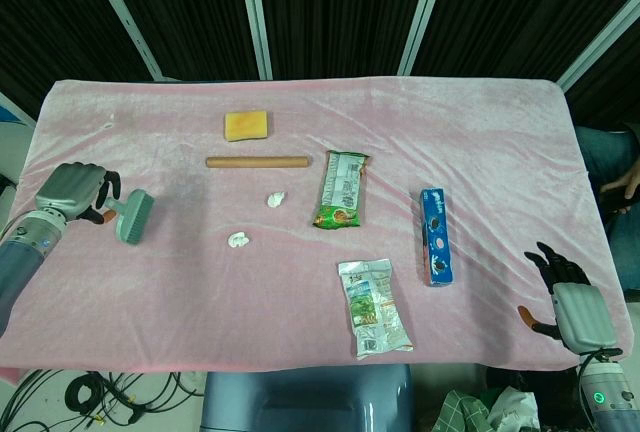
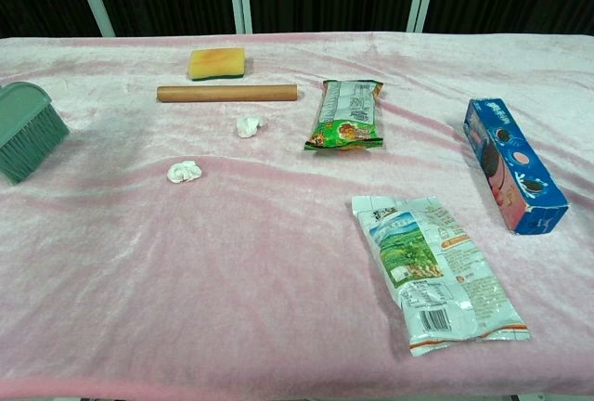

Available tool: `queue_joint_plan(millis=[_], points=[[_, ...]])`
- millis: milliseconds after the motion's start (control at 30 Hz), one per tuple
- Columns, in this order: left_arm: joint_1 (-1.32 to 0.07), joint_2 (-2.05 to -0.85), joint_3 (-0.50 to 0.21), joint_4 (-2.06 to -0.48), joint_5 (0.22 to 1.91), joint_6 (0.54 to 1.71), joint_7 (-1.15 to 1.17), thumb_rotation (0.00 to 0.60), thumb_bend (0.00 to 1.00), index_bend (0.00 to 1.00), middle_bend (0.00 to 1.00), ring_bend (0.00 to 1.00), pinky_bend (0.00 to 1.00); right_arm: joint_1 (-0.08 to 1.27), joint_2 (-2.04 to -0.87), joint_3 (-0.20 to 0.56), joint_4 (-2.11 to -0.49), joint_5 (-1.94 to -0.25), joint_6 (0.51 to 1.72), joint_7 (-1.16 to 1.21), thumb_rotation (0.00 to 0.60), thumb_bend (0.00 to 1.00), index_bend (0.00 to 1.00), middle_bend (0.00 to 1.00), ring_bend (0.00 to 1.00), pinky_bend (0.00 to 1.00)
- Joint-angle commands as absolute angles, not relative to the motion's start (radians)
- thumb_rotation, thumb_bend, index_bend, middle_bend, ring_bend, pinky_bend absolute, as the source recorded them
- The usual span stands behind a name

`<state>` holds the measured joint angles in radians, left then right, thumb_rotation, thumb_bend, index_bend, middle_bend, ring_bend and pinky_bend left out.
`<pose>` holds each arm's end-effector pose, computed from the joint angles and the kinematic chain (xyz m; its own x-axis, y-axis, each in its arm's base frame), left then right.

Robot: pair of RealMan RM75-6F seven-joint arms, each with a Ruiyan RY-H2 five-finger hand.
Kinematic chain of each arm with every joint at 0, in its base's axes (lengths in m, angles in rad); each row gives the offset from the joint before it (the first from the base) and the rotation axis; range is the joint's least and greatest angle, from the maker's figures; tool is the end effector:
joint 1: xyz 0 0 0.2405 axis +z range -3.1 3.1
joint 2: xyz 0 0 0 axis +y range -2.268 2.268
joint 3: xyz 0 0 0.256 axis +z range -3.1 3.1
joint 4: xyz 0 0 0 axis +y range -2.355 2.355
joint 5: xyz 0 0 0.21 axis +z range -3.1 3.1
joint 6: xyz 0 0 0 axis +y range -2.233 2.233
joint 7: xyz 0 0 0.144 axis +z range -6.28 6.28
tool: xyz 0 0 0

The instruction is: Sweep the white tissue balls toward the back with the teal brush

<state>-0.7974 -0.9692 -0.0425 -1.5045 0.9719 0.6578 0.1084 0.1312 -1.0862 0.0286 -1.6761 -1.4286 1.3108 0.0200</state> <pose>-0.2518 0.3813 0.1646 0.5694 0.3950 0.7209 0.8103 -0.1221 -0.5731 -0.3126 -0.1873 0.1412 0.3354 -0.1819 0.9244 -0.9385 0.0206 0.3446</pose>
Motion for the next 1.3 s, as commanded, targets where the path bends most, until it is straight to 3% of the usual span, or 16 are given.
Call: queue_joint_plan(millis=[33,567,1200,1300], points=[[-0.810,-0.997,-0.045,-1.484,0.957,0.643,0.121,0.600,0.37,0.70,0.70,0.32,0.30,0.131,-1.086,0.028,-1.677,-1.429,1.311,0.021,0.600,0.20,0.17,0.05,0.11,0.16],[-0.877,-1.058,-0.074,-1.511,0.922,0.613,0.179,0.600,0.37,0.69,0.70,0.32,0.30,0.132,-1.085,0.030,-1.677,-1.431,1.312,0.020,0.600,0.20,0.17,0.05,0.11,0.16],[-1.020,-1.243,-0.054,-1.387,0.649,0.633,0.358,0.600,0.37,0.68,0.69,0.32,0.30,0.132,-1.084,0.029,-1.677,-1.431,1.311,0.023,0.600,0.20,0.17,0.05,0.11,0.16],[-1.037,-1.259,-0.048,-1.386,0.625,0.635,0.378,0.600,0.37,0.65,0.69,0.32,0.30,0.132,-1.084,0.029,-1.676,-1.430,1.310,0.024,0.600,0.20,0.17,0.05,0.11,0.16]])
